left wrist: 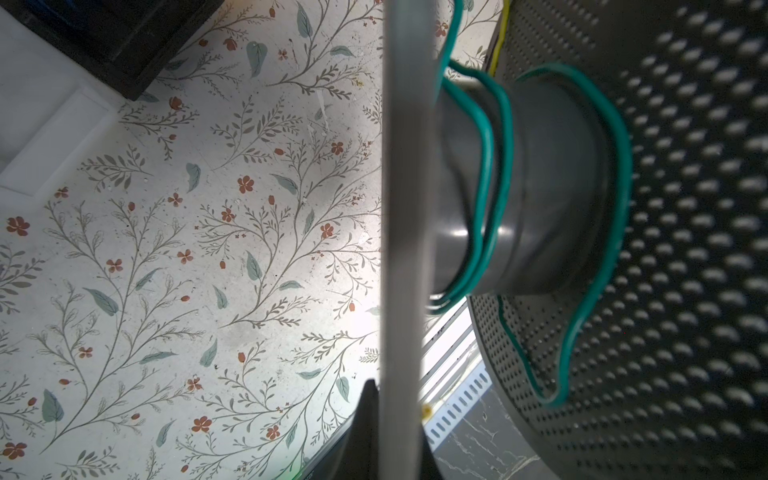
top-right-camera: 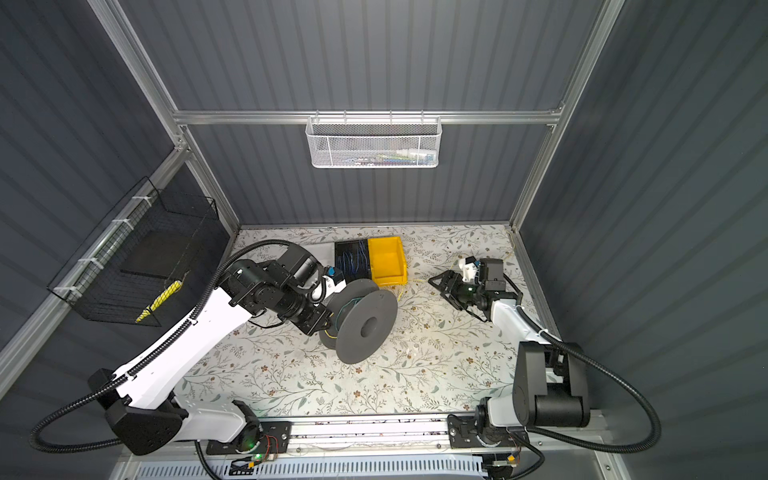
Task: Wrap the cables
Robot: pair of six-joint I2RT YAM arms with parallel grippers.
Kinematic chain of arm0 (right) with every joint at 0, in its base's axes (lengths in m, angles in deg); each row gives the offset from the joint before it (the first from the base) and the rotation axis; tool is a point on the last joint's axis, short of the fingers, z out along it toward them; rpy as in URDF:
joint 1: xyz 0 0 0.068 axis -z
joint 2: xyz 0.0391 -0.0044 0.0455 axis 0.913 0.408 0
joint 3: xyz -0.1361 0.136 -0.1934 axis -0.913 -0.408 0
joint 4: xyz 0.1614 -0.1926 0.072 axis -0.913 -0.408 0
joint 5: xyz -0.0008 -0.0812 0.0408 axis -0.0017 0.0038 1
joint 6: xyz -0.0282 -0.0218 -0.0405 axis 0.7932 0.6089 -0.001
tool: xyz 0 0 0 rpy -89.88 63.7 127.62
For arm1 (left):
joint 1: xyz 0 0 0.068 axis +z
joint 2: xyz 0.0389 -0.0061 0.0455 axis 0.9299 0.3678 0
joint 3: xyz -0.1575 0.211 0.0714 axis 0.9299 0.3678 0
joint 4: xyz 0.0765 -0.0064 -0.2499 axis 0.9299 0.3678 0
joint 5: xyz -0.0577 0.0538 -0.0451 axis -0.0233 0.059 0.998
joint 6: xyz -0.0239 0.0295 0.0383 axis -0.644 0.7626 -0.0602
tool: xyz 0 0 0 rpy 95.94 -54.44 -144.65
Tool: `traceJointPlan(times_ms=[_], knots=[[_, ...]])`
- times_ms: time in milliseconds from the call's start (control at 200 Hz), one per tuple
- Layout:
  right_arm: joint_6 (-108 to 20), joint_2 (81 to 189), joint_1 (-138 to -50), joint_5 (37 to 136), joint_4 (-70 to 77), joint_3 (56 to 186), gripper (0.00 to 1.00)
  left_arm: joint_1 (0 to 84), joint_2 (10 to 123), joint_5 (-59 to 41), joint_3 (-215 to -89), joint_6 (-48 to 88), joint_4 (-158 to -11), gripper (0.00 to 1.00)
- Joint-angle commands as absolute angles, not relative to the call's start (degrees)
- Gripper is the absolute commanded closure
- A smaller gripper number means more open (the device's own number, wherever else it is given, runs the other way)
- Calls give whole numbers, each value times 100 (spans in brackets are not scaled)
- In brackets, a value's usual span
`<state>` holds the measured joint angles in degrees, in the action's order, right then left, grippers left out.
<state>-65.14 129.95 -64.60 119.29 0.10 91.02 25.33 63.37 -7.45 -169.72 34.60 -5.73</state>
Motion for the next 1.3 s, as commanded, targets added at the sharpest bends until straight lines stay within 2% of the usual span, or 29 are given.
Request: traceJointPlan(times_ms=[0,85,200,370,565,950,1181,1296], knots=[[-6740,13343,-6525,12085,566,9457,26,2500,6323,-567,-17160,3407,-624,100],[-6749,13693,-6548,12043,670,9653,28,2504,6336,-579,-17185,3410,-603,100],[-6775,14077,-6579,11962,867,9906,38,2504,6358,-600,-17217,3412,-563,100],[-6718,14335,-6684,11824,760,10316,61,2502,6374,-639,-17257,3369,-572,100],[-6556,14279,-6687,11777,406,10691,100,2500,6420,-711,-17178,3374,-531,100],[-6224,13296,-6872,11769,-1447,12293,100,2414,6775,-1766,-17229,3352,-288,100],[-6242,13169,-7493,11675,-2261,13620,100,2042,7295,-2483,-17684,3339,-155,100],[-6672,13167,-7677,11950,-2133,13947,100,1865,7583,-3095,-17937,3216,35,100]])
